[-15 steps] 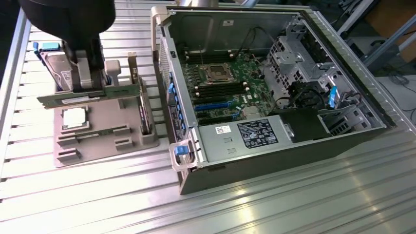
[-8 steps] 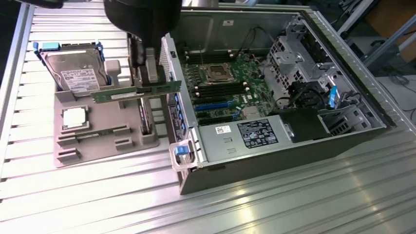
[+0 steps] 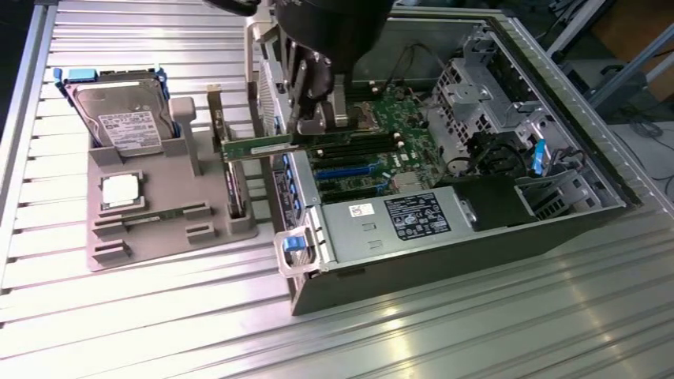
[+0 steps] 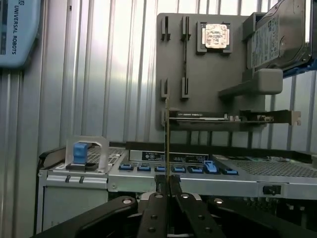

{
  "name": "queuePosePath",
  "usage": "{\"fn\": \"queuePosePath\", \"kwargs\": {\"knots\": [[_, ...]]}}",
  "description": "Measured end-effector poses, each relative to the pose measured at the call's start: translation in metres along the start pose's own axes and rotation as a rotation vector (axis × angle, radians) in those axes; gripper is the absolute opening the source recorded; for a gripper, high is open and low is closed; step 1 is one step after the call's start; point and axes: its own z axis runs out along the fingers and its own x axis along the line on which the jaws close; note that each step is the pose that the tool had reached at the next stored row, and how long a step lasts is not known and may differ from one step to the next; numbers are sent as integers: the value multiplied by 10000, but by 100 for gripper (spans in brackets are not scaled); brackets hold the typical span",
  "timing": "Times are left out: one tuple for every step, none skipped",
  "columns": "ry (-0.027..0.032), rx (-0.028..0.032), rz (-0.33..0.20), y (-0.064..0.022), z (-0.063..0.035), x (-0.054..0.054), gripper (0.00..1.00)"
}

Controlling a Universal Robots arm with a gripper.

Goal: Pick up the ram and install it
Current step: 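Pick up the ram and move it above insertion slot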

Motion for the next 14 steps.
{"fn": "queuePosePath", "kwargs": {"knots": [[2, -2, 1, -66, -4, 5, 12], [3, -4, 0, -168, -10, 11, 12], [3, -6, 1, -258, -16, 17, 12], [2, -7, 0, -343, -21, 23, 12], [2, -9, 1, -445, -27, 29, 12], [3, -10, -1, -506, -31, 33, 12], [3, -14, 1, -619, -37, 41, 12], [1, -19, 0, -700, -41, 46, 12], [1, -26, 1, -800, -47, 53, 12], [1, -35, 1, -916, -53, 60, 12], [0, -42, 1, -1000, -58, 66, 12], [0, -49, 1, -1112, -64, 72, 12], [0, -51, 1, -1189, -68, 75, 12], [0, -53, 2, -1262, -73, 72, 12]]}}
